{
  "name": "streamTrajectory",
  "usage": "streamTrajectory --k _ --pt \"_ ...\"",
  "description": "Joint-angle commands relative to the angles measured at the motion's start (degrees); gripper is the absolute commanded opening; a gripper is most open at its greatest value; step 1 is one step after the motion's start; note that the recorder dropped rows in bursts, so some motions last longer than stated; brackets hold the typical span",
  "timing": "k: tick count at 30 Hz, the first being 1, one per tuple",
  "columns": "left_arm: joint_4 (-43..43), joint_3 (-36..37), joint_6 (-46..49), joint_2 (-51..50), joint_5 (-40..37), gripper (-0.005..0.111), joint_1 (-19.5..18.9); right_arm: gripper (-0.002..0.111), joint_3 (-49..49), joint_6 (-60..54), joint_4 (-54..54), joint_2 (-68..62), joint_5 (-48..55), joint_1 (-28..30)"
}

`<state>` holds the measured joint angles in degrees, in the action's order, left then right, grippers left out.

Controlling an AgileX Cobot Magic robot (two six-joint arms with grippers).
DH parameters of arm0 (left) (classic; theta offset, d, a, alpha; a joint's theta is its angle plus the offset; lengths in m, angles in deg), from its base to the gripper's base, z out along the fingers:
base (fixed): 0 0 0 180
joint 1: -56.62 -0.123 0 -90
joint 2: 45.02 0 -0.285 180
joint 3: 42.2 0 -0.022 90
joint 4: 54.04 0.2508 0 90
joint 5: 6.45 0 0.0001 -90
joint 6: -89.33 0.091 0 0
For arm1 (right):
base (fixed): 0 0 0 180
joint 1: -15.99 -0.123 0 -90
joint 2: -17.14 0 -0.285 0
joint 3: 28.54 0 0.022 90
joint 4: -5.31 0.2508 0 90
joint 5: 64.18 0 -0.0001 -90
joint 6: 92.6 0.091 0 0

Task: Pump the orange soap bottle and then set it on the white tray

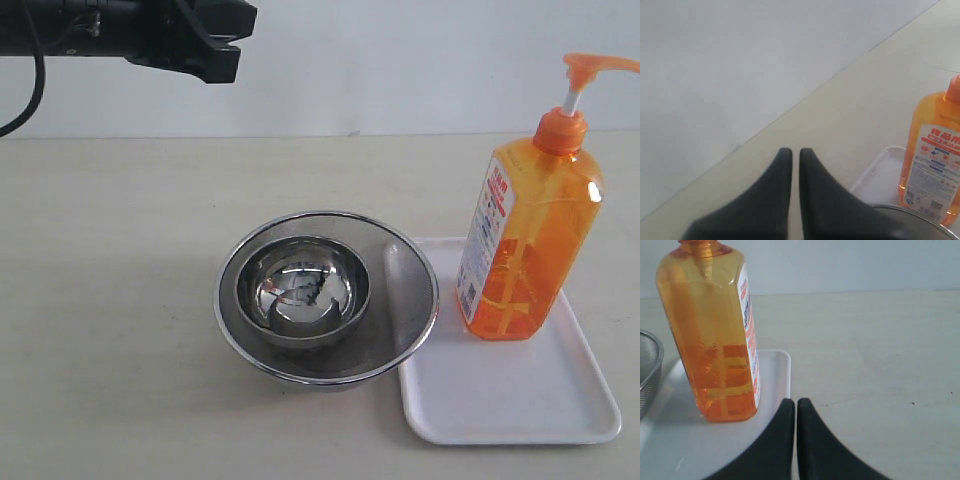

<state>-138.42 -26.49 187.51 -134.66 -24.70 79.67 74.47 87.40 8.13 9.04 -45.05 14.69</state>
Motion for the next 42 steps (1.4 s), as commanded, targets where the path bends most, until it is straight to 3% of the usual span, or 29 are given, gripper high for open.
streamTrajectory --k 1,11,19,25,33,38,41,42 --pt "-0.6 1.0 0.1 1.6 6.2 0.005 0.0 0.0 -0.2 0.0 0.0 0.3 -0.1 0.1" --pt "-0.7 6.2 -2.5 20.5 17.2 0.005 -1.4 0.0 -0.2 0.0 0.0 0.3 -0.1 0.1" --pt "-0.6 14.8 -4.9 41.1 17.8 0.005 -10.9 0.0 -0.2 0.0 0.0 0.3 -0.1 0.1" --pt "-0.6 25.6 -9.9 56.0 17.2 0.005 -18.8 0.0 -0.2 0.0 0.0 0.3 -0.1 0.1" --pt "-0.6 36.1 -10.1 68.5 16.7 0.005 -19.8 0.0 -0.2 0.0 0.0 0.3 -0.1 0.1" --pt "0.2 39.6 -21.4 70.1 17.2 0.005 -19.8 0.0 -0.2 0.0 0.0 0.3 -0.1 0.1" --pt "13.3 43.4 -35.3 70.0 16.2 0.005 -19.8 0.0 -0.2 0.0 -0.2 0.3 -0.1 0.1" --pt "23.5 45.1 -44.4 70.0 15.1 0.005 -19.8 0.0 -0.2 0.0 -0.2 0.3 -0.1 0.1"
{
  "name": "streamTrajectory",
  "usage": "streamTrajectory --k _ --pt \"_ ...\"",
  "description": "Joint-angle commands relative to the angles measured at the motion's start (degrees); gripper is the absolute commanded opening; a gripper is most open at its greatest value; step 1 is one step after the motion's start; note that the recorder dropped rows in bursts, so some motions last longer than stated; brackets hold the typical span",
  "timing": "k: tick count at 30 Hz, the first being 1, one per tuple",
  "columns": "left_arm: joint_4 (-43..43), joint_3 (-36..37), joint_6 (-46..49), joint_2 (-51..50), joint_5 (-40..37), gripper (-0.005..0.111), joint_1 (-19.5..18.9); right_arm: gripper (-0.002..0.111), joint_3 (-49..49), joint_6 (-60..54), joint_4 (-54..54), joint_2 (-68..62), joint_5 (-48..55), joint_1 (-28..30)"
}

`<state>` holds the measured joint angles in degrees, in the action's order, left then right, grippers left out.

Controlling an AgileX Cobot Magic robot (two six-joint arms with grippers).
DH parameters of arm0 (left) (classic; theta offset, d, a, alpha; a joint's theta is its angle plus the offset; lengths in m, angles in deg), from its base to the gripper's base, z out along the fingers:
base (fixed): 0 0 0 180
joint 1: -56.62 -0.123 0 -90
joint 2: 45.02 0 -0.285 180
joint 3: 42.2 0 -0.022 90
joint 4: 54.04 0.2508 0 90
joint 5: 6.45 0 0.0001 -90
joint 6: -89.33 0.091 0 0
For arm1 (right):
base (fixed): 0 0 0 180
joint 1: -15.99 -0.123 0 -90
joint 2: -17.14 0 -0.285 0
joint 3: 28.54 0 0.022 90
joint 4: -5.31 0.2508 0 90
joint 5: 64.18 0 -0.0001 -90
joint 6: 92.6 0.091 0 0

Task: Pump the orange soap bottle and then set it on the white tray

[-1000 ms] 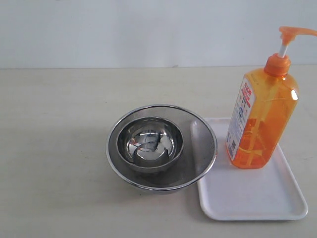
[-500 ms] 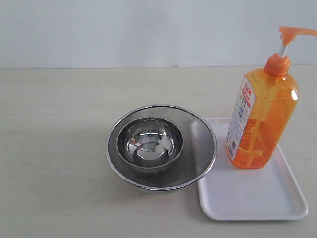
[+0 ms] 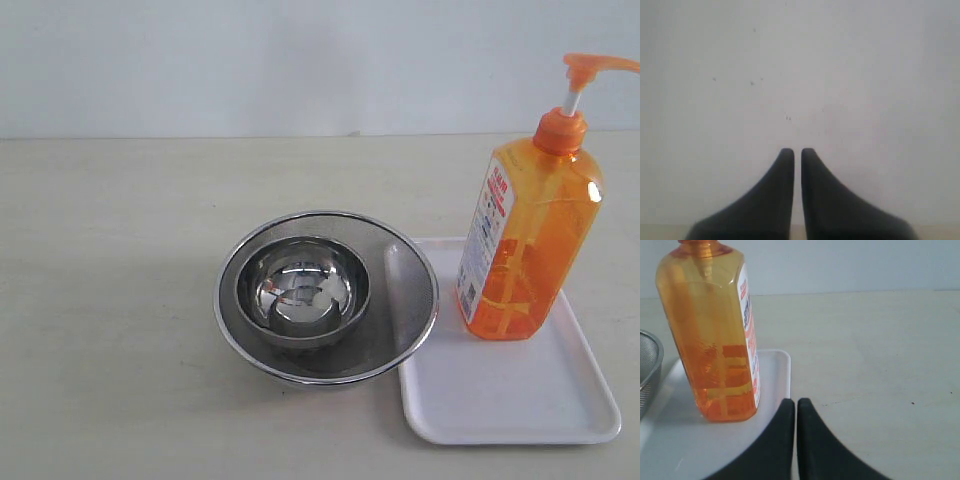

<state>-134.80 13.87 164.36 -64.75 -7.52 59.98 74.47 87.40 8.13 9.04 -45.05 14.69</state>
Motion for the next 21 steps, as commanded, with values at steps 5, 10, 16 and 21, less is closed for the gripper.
streamTrajectory --k 5,10,16,21 --pt "57.9 10.5 -58.0 1.6 -5.1 0.005 -0.1 0.0 -0.2 0.0 -0.2 0.3 -0.1 0.1" --pt "66.9 17.5 -64.8 11.0 -5.4 0.005 -0.1 0.0 -0.2 0.0 -0.2 0.3 -0.1 0.1" --pt "66.9 21.0 -66.7 11.9 -11.4 0.005 -0.2 0.0 -0.2 0.0 -0.2 0.3 -0.1 0.1" --pt "77.1 21.1 -79.8 11.9 -15.3 0.005 -0.4 0.0 -0.2 0.0 -0.2 0.3 -0.1 0.1"
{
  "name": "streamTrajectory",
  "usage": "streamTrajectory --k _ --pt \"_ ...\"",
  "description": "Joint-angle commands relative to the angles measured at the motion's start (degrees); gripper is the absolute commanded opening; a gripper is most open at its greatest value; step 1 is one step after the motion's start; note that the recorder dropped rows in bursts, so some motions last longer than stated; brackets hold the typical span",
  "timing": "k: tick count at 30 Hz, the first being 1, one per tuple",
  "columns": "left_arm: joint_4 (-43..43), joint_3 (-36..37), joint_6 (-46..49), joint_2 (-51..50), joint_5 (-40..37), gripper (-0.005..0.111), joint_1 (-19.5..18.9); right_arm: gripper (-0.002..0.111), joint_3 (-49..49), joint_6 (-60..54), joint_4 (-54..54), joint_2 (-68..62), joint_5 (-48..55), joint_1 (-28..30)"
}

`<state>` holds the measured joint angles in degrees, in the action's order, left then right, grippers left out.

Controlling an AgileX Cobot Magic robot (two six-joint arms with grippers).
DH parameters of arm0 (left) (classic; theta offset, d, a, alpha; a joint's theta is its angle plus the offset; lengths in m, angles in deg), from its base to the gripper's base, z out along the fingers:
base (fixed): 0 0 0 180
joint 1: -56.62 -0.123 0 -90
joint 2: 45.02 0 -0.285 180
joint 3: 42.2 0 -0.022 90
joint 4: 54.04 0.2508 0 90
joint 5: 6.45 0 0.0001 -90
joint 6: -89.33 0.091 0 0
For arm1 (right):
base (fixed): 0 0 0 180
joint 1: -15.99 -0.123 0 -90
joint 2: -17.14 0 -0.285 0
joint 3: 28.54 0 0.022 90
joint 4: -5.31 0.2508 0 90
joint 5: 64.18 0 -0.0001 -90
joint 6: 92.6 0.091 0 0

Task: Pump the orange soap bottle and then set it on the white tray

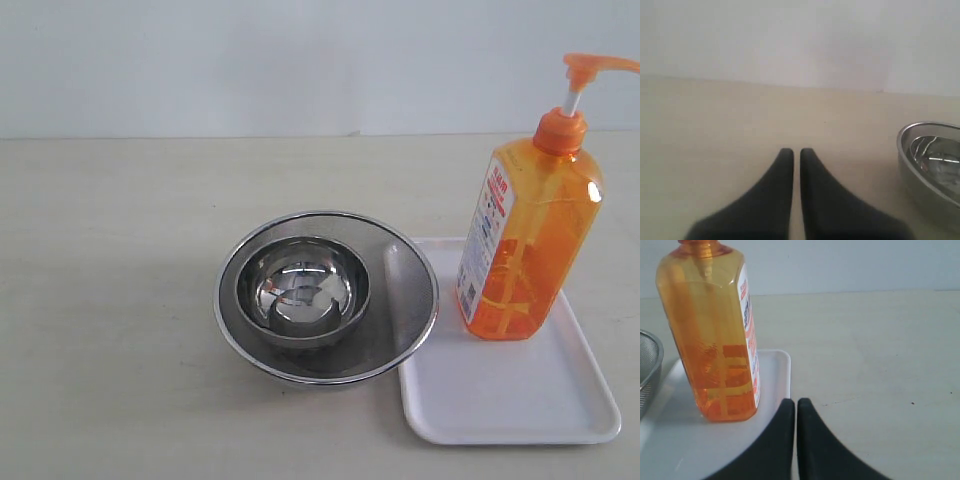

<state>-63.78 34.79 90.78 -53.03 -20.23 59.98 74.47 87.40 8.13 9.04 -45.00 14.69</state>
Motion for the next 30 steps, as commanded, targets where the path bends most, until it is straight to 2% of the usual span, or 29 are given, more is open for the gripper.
streamTrajectory --k 1,7,12,30 --pt "7.7 0.2 -6.3 0.2 -2.9 0.005 -0.4 0.0 -0.2 0.0 -0.2 0.3 -0.1 0.1" --pt "9.7 0.2 0.3 0.2 -2.9 0.005 -0.4 0.0 -0.2 0.0 -0.2 0.3 -0.1 0.1" --pt "7.2 0.2 0.3 0.2 -2.9 0.005 -0.4 0.0 -0.2 0.0 -0.2 0.3 -0.1 0.1" --pt "7.4 0.2 0.3 0.2 -2.9 0.005 -0.4 0.0 -0.2 0.0 -0.2 0.3 -0.1 0.1"
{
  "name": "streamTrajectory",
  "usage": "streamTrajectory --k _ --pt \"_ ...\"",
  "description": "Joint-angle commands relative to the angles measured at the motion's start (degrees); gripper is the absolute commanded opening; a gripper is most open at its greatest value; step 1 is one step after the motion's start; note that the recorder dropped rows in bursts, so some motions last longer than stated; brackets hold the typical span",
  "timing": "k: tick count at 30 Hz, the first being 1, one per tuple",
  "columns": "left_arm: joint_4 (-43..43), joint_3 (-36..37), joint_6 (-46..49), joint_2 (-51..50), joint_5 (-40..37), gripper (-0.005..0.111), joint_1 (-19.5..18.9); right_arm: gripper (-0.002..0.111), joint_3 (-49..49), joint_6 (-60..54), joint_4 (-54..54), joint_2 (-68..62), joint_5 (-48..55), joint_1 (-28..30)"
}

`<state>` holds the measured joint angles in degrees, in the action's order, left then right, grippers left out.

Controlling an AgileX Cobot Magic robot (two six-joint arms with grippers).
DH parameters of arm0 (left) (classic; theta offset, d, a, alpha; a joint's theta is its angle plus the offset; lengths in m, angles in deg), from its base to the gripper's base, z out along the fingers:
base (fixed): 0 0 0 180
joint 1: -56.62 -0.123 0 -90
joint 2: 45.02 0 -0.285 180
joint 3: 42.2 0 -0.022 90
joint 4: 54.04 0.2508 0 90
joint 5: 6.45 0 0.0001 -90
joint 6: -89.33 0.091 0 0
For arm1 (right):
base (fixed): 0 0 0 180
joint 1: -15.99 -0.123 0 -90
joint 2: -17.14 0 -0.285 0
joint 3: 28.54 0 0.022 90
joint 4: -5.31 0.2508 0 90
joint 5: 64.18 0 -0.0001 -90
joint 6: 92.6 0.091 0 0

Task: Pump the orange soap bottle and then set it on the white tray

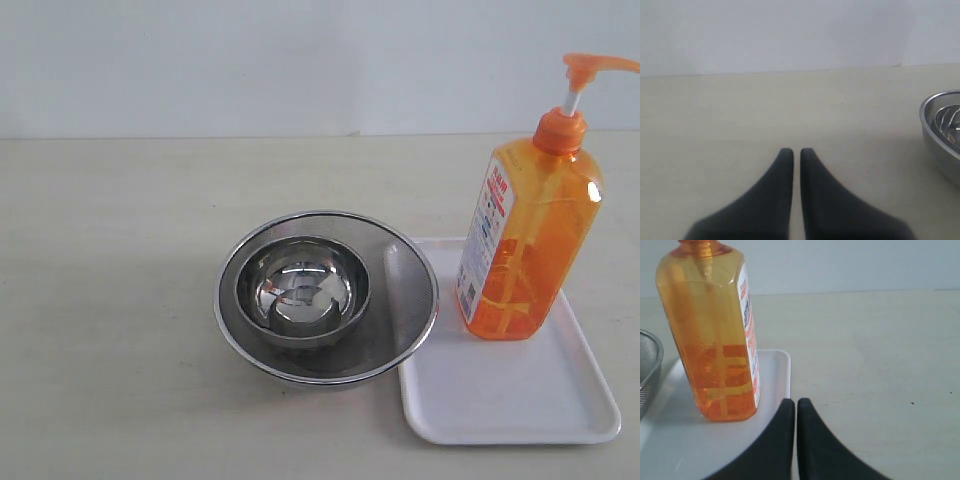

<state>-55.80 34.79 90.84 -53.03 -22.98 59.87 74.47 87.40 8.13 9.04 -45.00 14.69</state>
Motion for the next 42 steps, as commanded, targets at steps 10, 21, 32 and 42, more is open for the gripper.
streamTrajectory --k 10,21,32,42 --pt "-0.6 0.2 0.2 0.2 -0.2 0.005 -0.3 0.0 -0.2 0.0 0.0 0.3 -0.1 0.1" --pt "-0.6 0.2 0.2 0.2 -0.2 0.005 -3.7 0.0 -0.2 0.0 0.0 0.3 -0.1 0.1" --pt "-0.6 0.2 0.2 0.2 -0.2 0.005 -3.7 0.0 -0.2 0.0 0.0 0.3 -0.1 0.1" --pt "-0.6 0.2 0.2 0.2 -0.2 0.005 -3.7 0.0 -0.2 0.0 0.0 0.3 -0.1 0.1"
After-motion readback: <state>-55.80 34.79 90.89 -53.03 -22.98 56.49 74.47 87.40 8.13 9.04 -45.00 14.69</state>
